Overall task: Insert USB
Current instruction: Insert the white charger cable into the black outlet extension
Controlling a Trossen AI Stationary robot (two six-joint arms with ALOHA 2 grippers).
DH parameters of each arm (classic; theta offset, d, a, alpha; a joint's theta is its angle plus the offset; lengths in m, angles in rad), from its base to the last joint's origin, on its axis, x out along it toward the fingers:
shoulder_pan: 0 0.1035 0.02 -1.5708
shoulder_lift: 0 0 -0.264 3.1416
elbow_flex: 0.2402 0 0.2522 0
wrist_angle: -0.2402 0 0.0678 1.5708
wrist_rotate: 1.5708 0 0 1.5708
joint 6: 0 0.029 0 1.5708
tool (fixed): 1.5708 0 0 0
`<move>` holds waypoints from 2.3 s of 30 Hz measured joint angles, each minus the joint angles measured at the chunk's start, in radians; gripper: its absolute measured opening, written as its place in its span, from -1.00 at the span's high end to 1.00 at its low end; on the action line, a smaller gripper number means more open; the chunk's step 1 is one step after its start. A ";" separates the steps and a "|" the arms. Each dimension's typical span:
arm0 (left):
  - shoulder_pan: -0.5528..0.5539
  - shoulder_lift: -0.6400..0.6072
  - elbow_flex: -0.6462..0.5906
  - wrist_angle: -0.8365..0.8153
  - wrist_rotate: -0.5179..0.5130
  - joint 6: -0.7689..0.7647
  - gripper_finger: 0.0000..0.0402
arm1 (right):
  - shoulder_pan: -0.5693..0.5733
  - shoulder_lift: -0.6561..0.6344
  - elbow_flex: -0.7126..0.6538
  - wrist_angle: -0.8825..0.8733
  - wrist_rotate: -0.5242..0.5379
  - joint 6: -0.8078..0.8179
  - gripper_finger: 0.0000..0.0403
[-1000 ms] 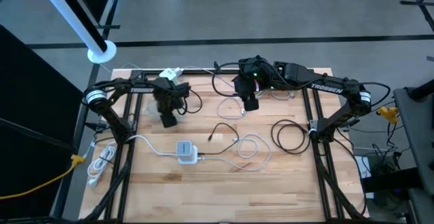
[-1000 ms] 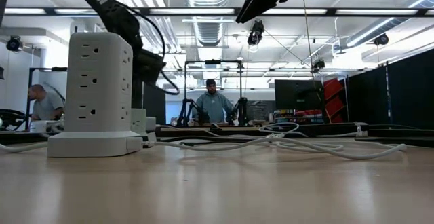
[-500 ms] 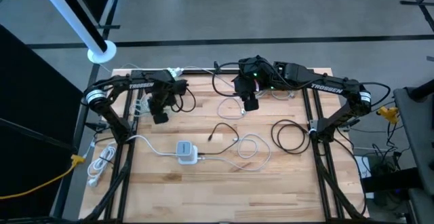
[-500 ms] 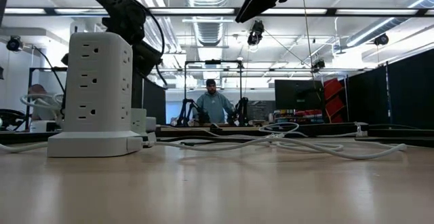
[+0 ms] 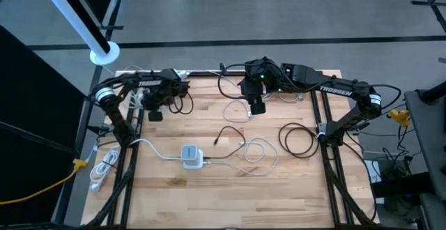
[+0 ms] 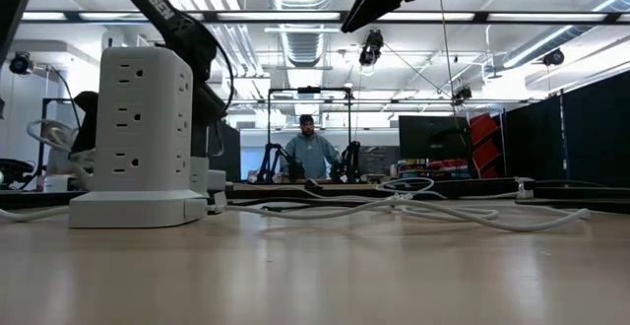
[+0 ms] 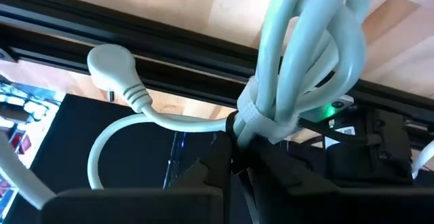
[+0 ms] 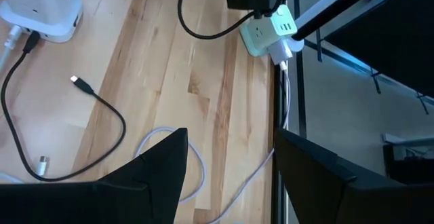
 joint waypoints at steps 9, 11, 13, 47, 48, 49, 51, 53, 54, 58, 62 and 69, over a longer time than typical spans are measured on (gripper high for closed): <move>0.051 0.114 0.000 -0.011 -0.094 -0.042 0.88 | 0.000 0.000 0.000 -0.006 -0.023 0.000 -0.02; 0.061 0.130 -0.001 -0.011 -0.097 -0.054 0.88 | 0.000 0.000 0.000 -0.010 -0.023 0.000 -0.02; 0.069 0.141 -0.004 -0.011 -0.112 -0.060 0.88 | 0.000 0.001 0.000 -0.011 -0.023 0.000 -0.02; -0.039 -0.178 0.041 0.157 -0.004 -0.394 -0.73 | -0.069 -0.048 -0.004 -0.140 -0.049 -0.002 -0.08; -0.046 -0.222 0.041 0.221 0.006 -0.424 -0.72 | -0.072 -0.052 -0.004 -0.140 -0.049 -0.001 -0.09; -0.051 -0.265 0.041 0.292 0.011 -0.465 -0.70 | -0.074 -0.056 -0.004 -0.142 -0.049 -0.001 -0.09; -0.053 -0.343 0.039 0.447 0.017 -0.550 -0.68 | -0.077 -0.064 -0.004 -0.146 -0.049 -0.001 -0.09; -0.052 -0.406 0.037 0.615 0.031 -0.608 -0.67 | -0.079 -0.073 -0.004 -0.155 -0.049 -0.001 -0.07; -0.052 -0.426 0.037 0.713 0.035 -0.619 -0.66 | -0.079 -0.075 -0.004 -0.162 -0.050 -0.001 -0.06; -0.049 -0.450 0.037 1.093 0.060 -0.591 -0.62 | -0.079 -0.075 -0.004 -0.212 -0.051 0.013 -0.03; -0.050 -0.413 0.037 1.416 0.187 -0.506 -0.57 | -0.079 -0.075 -0.004 -0.313 -0.041 0.071 -0.02; -0.054 -0.391 0.048 1.693 0.275 -0.516 -0.56 | -0.146 -0.080 -0.006 -0.538 0.013 0.294 -0.02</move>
